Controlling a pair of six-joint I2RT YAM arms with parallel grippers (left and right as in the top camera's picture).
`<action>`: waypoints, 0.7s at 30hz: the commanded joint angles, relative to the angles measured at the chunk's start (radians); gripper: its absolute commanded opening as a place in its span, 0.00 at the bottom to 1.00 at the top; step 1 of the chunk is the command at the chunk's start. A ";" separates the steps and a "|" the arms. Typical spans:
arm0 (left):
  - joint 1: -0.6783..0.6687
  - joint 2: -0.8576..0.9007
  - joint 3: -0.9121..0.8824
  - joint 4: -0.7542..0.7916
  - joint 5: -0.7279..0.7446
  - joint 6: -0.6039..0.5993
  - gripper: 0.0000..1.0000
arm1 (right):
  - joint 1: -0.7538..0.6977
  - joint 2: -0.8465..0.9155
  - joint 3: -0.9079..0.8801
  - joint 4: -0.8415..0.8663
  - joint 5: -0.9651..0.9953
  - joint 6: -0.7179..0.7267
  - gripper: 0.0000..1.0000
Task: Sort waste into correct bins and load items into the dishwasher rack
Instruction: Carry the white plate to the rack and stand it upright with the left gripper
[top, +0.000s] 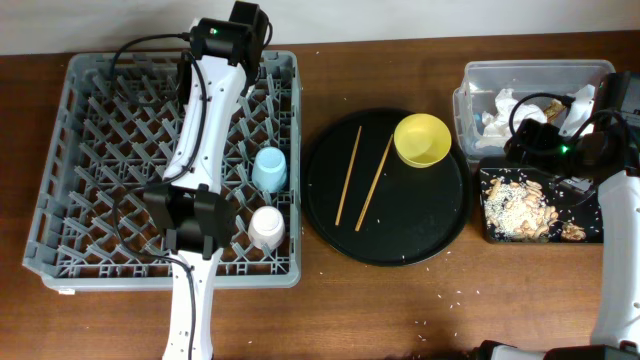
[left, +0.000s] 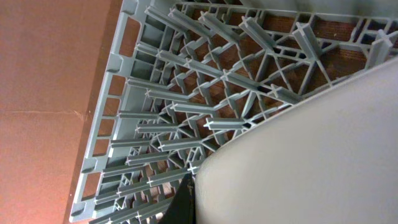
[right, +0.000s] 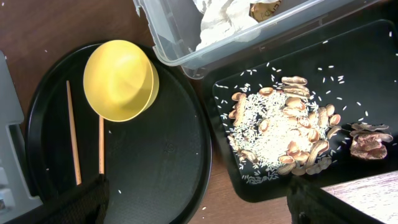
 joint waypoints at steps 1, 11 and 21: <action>0.003 -0.011 0.072 0.002 -0.005 -0.006 0.00 | -0.004 0.002 0.001 0.003 0.009 -0.009 0.92; 0.003 -0.011 0.323 -0.061 0.063 -0.267 0.01 | -0.004 0.002 0.001 0.003 0.009 -0.009 0.92; 0.010 -0.011 0.219 -0.061 0.261 -0.629 0.00 | -0.004 0.002 0.001 0.003 0.009 -0.009 0.92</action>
